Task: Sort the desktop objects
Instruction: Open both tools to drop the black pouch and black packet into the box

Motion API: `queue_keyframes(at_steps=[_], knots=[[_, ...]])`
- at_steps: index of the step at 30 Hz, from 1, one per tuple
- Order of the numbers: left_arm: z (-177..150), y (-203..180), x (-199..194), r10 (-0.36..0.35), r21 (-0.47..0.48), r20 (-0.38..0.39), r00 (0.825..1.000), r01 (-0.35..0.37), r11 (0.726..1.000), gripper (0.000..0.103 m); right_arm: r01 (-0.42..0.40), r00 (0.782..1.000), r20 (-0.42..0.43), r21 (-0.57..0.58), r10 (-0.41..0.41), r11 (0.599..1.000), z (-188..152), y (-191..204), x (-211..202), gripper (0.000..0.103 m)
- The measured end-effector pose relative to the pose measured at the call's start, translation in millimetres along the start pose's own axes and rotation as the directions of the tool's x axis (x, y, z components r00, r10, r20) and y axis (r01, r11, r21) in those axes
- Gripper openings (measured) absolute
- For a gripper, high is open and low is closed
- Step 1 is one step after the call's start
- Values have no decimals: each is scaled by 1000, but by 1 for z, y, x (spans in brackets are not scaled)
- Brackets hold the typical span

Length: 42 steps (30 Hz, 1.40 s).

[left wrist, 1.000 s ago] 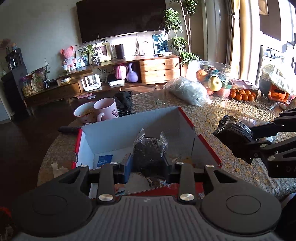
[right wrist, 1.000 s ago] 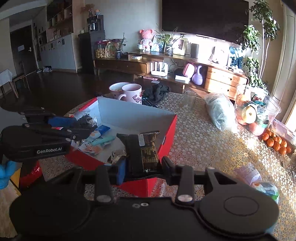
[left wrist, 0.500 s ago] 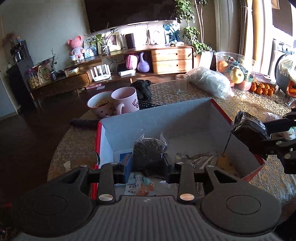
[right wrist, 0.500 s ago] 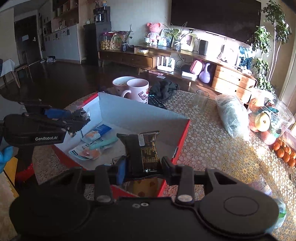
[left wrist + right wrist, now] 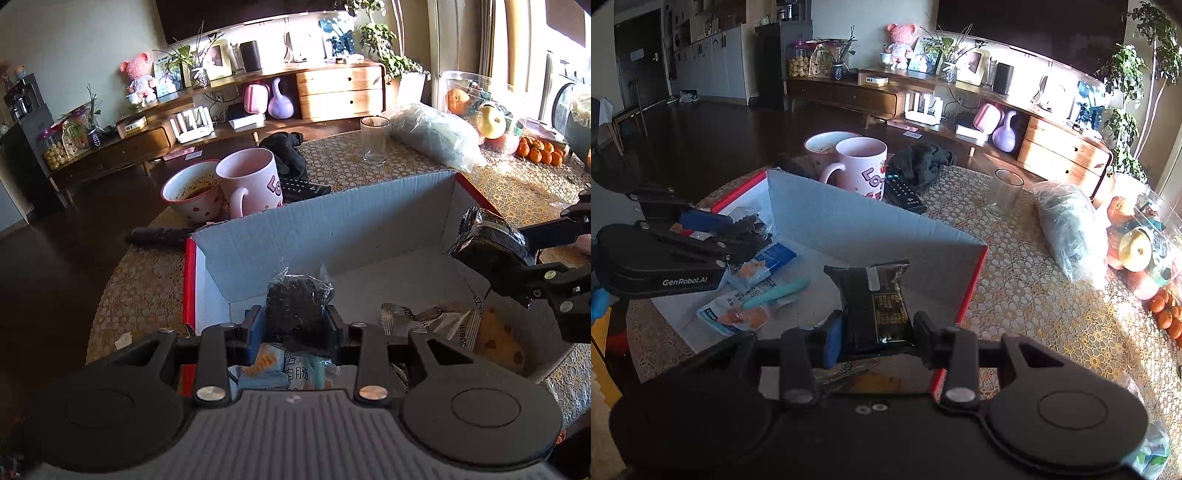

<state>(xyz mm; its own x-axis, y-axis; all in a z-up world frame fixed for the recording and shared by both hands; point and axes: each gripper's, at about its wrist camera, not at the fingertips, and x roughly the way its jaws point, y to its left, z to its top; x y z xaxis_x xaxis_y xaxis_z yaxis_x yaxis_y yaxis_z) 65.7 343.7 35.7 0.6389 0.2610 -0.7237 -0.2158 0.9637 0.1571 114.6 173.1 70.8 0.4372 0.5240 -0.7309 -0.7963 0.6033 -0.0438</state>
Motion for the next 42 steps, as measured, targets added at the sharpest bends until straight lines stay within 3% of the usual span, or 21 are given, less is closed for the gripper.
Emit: queue_keyframes(at_steps=[14, 26, 42], knots=[[20, 11, 55, -44, -21, -117, 992, 42, 999, 33, -27, 997, -69, -75, 22, 997, 7, 15, 38, 40], [27, 5, 95, -74, 4, -227, 971, 77, 997, 34, -6, 987, -162, -43, -1, 999, 18, 12, 72, 40], [27, -2, 120, -78, 23, -291, 954, 88, 996, 35, -6, 984, -180, -69, -6, 998, 12, 14, 85, 41]])
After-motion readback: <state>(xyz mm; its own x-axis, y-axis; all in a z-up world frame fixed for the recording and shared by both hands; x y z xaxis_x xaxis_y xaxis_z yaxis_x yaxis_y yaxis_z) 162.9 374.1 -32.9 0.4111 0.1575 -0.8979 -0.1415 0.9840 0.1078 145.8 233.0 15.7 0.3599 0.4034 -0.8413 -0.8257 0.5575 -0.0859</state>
